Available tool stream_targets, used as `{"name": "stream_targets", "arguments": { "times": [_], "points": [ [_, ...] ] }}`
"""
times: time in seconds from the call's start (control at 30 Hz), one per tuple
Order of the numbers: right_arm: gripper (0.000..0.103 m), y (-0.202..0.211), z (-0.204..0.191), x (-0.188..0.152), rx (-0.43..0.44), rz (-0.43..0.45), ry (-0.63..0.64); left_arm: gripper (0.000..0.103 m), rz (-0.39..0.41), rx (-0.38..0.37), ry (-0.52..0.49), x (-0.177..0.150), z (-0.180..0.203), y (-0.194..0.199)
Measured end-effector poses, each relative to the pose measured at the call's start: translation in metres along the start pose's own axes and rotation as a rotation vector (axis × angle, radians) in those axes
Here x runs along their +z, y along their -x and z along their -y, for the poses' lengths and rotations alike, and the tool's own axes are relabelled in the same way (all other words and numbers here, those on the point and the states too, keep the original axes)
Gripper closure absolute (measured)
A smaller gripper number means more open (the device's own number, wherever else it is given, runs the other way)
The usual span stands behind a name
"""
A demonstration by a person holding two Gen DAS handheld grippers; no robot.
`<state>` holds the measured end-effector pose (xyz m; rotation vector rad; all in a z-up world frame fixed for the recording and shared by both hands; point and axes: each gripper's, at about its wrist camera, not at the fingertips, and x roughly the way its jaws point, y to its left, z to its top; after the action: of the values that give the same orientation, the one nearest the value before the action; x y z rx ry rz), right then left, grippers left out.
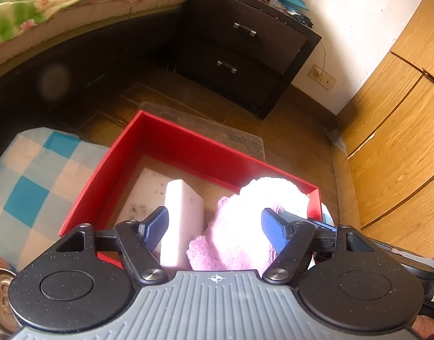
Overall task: Organize soft objects
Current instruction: 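Open the left tool to drop the sock while the right tool releases the towel into the box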
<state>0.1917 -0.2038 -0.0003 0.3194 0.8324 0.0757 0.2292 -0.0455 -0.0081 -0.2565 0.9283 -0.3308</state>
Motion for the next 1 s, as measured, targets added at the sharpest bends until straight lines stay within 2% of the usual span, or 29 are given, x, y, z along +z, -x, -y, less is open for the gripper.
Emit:
{"name": "stream_targets", "arguments": {
  "times": [0.07,0.27,0.57,0.83,1.0],
  "points": [
    [0.083,0.001,-0.001,0.000,-0.006,-0.006,0.007,0.031,-0.007,-0.002,-0.004,-0.001,0.000,0.003],
    [0.067,0.021,-0.005,0.000,-0.031,0.011,0.016,0.030,0.009,0.011,-0.029,-0.006,0.008,0.027],
    [0.066,0.073,-0.016,-0.003,-0.025,0.047,0.026,0.027,0.053,-0.004,-0.069,-0.024,0.025,0.078],
    [0.065,0.117,-0.032,-0.015,0.011,0.078,0.055,0.027,0.071,-0.021,-0.059,-0.044,0.021,0.113],
    [0.065,0.140,-0.041,-0.028,0.050,0.083,0.070,0.027,0.083,-0.059,-0.017,-0.054,0.010,0.136]
  ]
}}
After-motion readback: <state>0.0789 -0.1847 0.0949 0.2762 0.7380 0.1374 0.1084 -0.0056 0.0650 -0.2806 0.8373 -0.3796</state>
